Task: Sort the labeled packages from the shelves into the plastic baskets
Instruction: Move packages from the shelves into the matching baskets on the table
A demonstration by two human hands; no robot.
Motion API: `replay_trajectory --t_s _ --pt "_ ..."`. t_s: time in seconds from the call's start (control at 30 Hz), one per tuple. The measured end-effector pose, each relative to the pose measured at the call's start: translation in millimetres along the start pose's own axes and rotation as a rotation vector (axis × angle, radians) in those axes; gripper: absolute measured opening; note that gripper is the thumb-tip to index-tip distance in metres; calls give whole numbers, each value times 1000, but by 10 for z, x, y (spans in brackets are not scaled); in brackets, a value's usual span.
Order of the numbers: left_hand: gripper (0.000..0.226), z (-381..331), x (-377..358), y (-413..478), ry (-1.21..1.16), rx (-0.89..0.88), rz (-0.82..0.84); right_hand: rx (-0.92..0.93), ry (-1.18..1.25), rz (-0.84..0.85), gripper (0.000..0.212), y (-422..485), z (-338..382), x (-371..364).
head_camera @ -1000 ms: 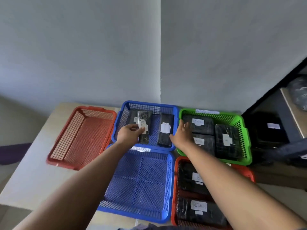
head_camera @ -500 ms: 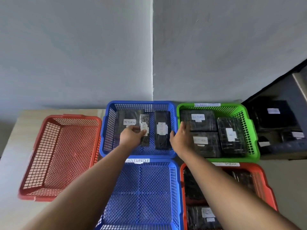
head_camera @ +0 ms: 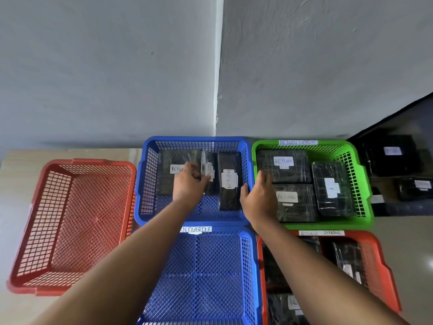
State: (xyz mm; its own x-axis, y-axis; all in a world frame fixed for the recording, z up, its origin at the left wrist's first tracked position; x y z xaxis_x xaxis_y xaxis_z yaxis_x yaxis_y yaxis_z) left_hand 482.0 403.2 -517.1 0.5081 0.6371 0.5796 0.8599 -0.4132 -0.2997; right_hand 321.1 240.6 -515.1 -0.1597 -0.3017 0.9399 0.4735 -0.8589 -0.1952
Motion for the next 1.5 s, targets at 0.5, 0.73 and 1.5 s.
replay_trajectory --t_s 0.5,0.73,1.5 --pt "100 30 -131 -45 622 -302 213 0 -14 -28 52 10 -21 -29" --pt "96 58 -137 -73 669 -300 210 1 -5 -20 51 11 -20 -37" --pt "67 -636 266 -1253 631 -315 70 206 16 31 77 -202 -233 781"
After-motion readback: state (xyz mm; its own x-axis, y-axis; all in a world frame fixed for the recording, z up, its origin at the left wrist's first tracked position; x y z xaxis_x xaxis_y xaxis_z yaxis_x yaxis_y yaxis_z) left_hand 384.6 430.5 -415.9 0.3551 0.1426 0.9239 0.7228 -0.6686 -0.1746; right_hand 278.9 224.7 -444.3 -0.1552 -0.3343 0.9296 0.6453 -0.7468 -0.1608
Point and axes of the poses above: each hand's wrist, its own y-axis towards the middle knuckle, its own x-axis out of the back of the hand, z = x × y, the point moved 4 cm from there along y, towards the middle knuckle, and after that the axes turned 8 degrees about -x, right-handed, at the moved point
